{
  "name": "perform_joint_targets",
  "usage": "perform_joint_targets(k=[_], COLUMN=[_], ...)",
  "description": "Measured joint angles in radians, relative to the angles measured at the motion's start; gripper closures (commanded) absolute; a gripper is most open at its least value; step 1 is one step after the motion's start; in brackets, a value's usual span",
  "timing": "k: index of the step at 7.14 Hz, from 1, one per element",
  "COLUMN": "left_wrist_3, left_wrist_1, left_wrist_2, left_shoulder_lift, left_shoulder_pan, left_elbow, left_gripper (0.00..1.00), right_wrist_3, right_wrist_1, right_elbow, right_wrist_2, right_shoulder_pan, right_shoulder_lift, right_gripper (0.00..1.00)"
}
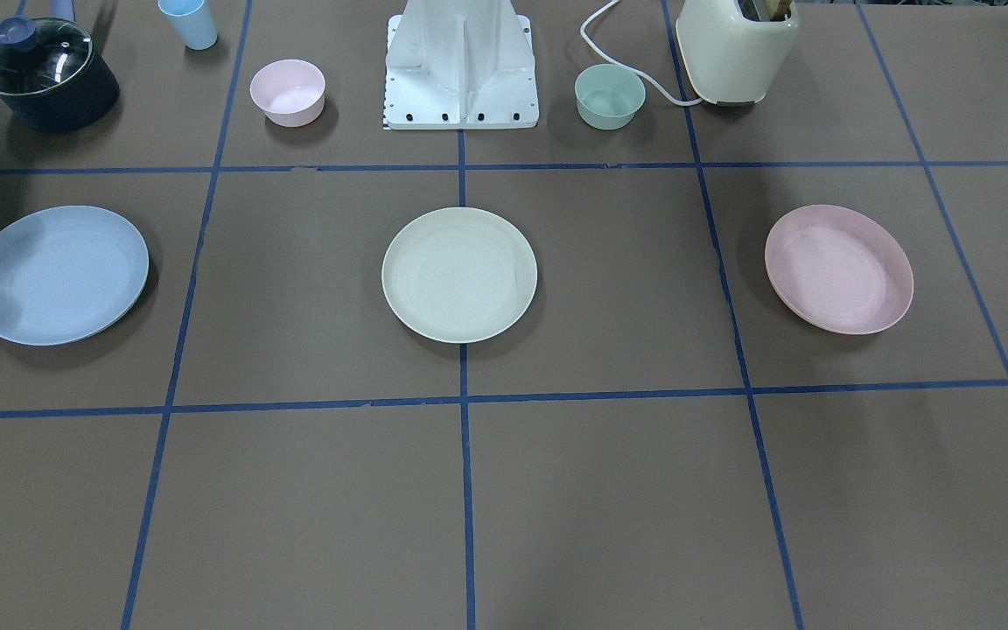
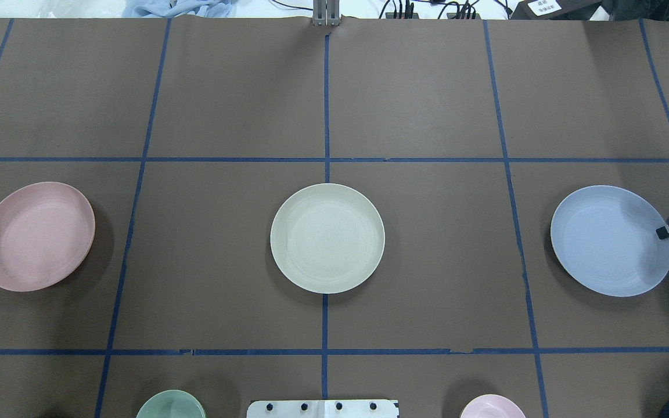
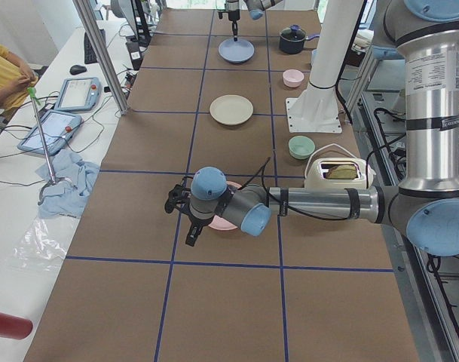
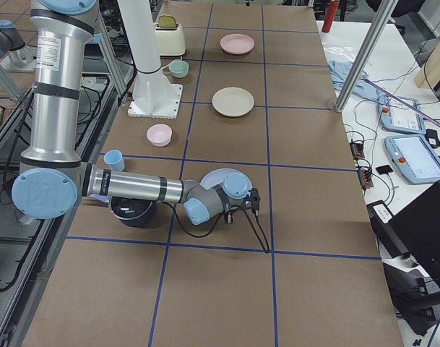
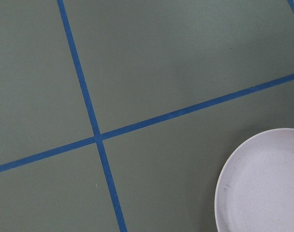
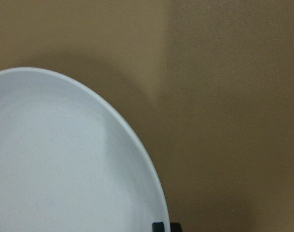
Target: Stack three plates with pink and blue
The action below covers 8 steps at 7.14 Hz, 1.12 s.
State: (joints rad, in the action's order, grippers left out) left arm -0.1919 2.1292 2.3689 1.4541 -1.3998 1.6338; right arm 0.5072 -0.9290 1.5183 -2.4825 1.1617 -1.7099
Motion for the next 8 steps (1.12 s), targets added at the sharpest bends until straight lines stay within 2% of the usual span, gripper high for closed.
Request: perform_joint_targets(k=[2, 4, 8], left_wrist_3=[-0.092, -0.137, -0.170], left_wrist_1=[0.066, 0.073, 0.073], left_wrist_2=[0.008, 0.020, 0.084], left_shoulder_lift=[0.023, 0.034, 0.042], left_shoulder_pan=[0.078, 0.160, 0.246], left_elbow=[-0.069, -0.101, -0.152], left_gripper=[0.08, 0.10, 0.33], right_wrist_3=[0.009, 0.042, 0.084], right_wrist_1=[0.000, -0.001, -0.001], right_elbow=[0.009, 0.033, 0.058], right_wrist_2=[-0.012, -0.018, -0.062], right_shoulder_pan=[0.012, 0.019, 0.042], right_shoulder_lift=[0.001, 0.001, 0.003], right_gripper=[1.00, 1.00, 1.00])
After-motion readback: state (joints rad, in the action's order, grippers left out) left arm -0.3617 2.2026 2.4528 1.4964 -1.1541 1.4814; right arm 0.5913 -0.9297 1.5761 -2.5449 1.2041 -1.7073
